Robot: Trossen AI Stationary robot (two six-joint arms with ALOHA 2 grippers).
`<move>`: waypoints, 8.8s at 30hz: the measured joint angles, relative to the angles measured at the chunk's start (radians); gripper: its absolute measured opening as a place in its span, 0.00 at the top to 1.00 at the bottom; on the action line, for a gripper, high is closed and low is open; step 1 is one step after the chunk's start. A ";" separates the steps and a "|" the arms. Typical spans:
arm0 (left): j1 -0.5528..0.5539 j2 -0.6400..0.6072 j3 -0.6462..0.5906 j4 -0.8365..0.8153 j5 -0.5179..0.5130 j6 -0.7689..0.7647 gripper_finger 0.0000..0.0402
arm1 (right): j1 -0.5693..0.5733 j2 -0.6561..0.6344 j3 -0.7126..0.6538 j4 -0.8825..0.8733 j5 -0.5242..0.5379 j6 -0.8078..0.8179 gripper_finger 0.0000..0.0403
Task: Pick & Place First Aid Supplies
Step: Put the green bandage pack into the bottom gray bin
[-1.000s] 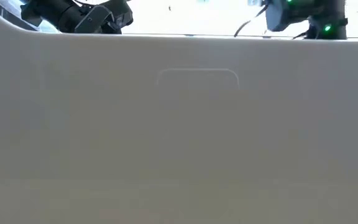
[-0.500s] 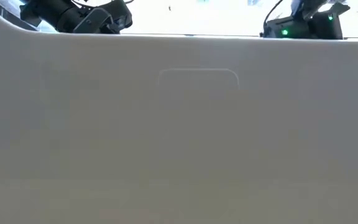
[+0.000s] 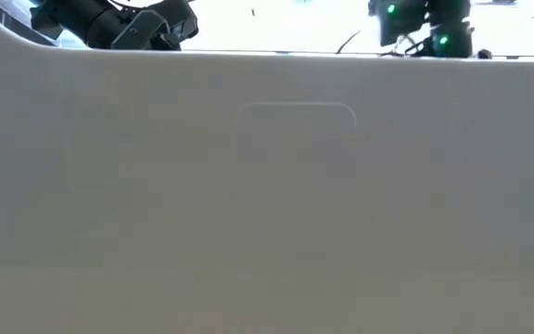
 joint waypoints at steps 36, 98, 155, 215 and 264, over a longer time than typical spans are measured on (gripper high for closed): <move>0.000 0.157 0.000 0.019 0.010 0.008 0.51 | -0.711 0.469 -0.033 0.608 -0.119 -0.162 0.68; -0.111 0.097 0.000 -0.031 -0.241 -0.034 0.51 | -0.454 0.238 -0.018 0.563 -0.204 -0.164 1.00; 0.034 0.375 0.216 0.340 0.196 0.263 0.98 | 0.412 0.144 -0.017 1.075 -0.489 -0.253 1.00; -0.309 0.561 0.459 -0.078 0.307 -0.318 0.93 | 0.904 0.139 -0.016 1.203 -0.031 -0.426 1.00; 0.126 0.446 0.371 -0.667 0.170 -0.373 0.74 | 0.688 0.144 -0.016 1.201 -0.124 -0.426 0.96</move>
